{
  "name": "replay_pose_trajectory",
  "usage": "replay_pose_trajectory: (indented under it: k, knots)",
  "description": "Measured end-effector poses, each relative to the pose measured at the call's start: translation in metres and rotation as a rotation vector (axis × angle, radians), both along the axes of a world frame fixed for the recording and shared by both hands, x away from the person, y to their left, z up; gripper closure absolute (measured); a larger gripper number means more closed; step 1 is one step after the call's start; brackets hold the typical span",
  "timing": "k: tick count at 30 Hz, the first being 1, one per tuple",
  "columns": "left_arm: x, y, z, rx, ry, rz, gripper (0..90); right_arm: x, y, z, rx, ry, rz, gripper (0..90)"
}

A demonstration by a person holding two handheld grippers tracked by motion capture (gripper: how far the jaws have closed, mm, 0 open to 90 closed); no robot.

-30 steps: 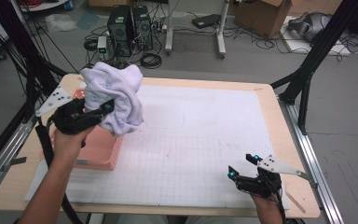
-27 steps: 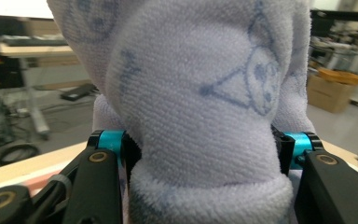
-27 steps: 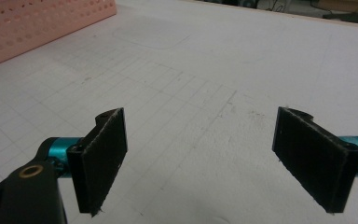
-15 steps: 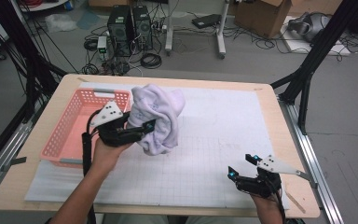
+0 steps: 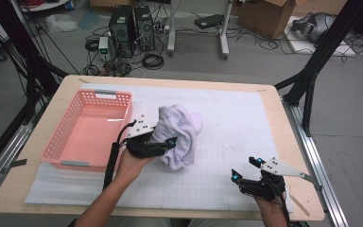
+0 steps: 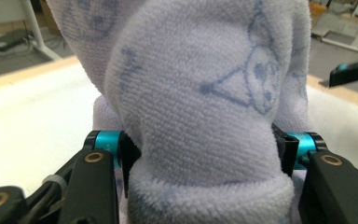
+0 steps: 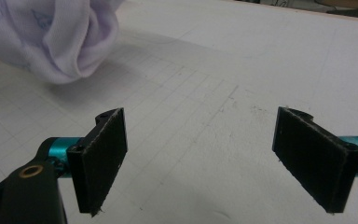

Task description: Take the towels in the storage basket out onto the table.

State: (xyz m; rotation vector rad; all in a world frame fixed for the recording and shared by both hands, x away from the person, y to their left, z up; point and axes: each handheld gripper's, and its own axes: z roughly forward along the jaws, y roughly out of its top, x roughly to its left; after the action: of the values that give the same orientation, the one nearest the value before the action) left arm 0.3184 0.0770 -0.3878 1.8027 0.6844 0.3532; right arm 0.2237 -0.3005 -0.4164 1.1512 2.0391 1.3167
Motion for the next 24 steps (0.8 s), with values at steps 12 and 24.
replay_pose_trajectory:
  k: [12, 24]
  knots:
    - [0.0, -0.004, -0.001, -0.009, 0.025, 0.061, 19.3, 0.001, -0.001, -0.001, 0.0, 0.006, -0.004, 16.6]
    - [-0.014, 0.035, 0.023, -0.059, -0.016, 0.099, 19.3, 0.003, 0.002, -0.001, 0.003, 0.003, -0.002, 16.6]
